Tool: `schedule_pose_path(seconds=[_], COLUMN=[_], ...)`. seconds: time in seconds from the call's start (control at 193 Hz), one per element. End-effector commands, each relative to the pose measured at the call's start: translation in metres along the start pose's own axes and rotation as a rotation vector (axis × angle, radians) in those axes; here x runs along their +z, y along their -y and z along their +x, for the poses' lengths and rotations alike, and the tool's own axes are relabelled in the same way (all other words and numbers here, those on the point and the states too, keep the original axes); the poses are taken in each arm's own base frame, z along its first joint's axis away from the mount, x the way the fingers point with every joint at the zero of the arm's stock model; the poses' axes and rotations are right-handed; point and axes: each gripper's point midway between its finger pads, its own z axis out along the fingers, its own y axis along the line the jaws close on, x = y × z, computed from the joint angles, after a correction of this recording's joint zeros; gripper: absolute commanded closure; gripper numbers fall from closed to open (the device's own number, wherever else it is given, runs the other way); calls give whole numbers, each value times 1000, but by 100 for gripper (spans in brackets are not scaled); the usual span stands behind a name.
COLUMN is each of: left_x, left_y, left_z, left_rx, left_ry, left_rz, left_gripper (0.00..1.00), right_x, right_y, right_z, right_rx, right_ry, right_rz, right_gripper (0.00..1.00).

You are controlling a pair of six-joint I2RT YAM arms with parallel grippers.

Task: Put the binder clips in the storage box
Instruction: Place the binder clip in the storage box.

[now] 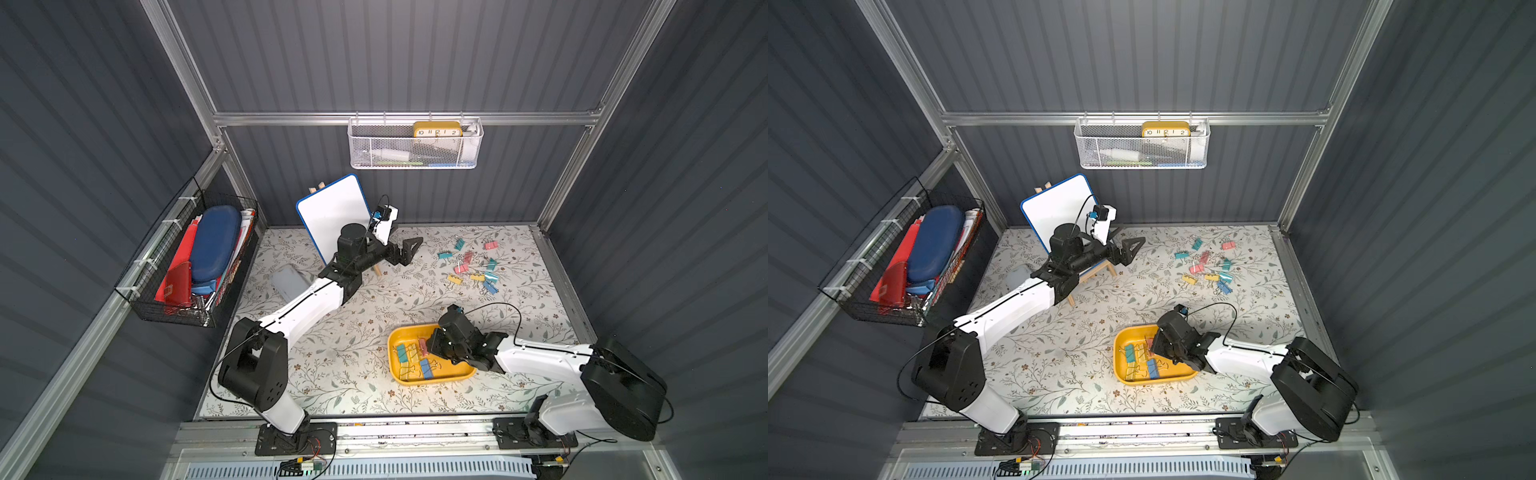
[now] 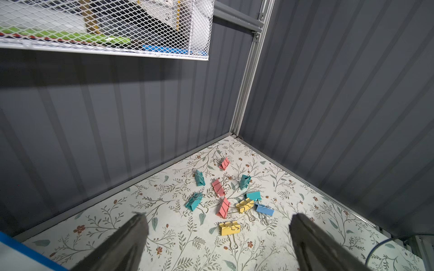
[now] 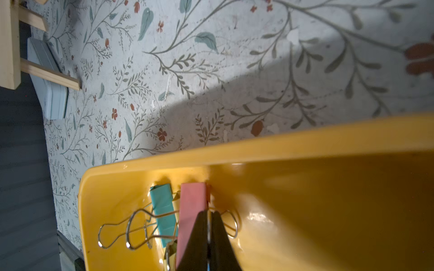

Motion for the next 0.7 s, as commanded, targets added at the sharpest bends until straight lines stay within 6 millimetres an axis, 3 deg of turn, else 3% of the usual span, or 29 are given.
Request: schedule_pose_path(seconds=[0.0,0.259,0.409,0.491,0.579,0.672,0.693], left_x=[0,-1,-1,-1,0,1,1], left_y=[1,2,1,1,2,2,2], left_z=[-9,-11,-11,-11,-10,-8,-9], left_rx=[17,19,21,21,19,18,20], left_ry=[25,29,30,29,27,22,24], left_rz=[3,7,1,5,12,13,14], left_gripper=[1,1,1,1,1,1,1], right_x=[0,-41,-97,-122,-128,-122,-112], right_y=[15,28,18,6,-2,-7,1], right_z=[4,-4,-50,-84,-119,-159,-162], right_rx=[27,-93,-179,-212,-207,-195,-187], right_ry=[32,61,280,366,358,305,265], right_rz=[46,149,172,165,145,162,214], right_gripper=[79,43,29,27,27,28,29])
